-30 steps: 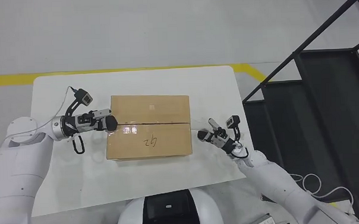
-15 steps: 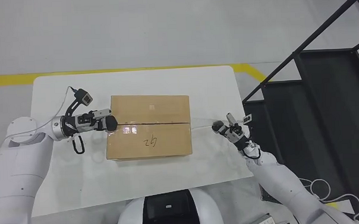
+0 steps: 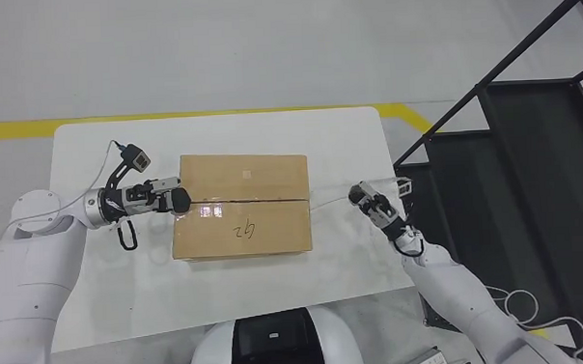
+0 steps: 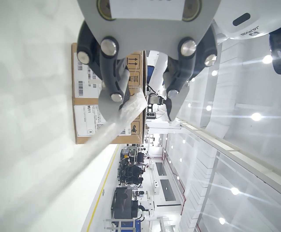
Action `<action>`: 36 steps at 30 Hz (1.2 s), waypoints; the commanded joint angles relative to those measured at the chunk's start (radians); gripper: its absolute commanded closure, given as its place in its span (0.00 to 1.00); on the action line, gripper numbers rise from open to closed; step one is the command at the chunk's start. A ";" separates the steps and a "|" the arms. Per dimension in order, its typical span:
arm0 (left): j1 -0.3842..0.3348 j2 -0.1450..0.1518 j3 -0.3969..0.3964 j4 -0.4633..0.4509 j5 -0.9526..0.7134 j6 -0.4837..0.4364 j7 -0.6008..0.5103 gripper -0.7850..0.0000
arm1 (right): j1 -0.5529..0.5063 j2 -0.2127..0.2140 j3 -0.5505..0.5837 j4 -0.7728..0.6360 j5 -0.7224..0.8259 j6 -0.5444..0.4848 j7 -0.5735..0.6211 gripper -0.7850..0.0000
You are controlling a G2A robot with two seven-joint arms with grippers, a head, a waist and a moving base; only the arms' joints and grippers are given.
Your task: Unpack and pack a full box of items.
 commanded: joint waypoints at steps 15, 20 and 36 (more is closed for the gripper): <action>0.018 0.001 0.001 -0.030 0.018 0.010 0.046 0.00 | -0.088 0.017 0.094 -0.440 -0.401 0.074 -0.129 1.00; 0.045 0.009 -0.013 -0.071 0.034 0.023 0.075 0.00 | -0.070 0.005 0.053 -0.506 -0.484 0.132 -0.146 1.00; 0.069 0.021 -0.026 -0.095 0.038 0.027 0.098 0.00 | 0.039 -0.045 -0.097 -0.507 -0.760 0.314 -0.191 1.00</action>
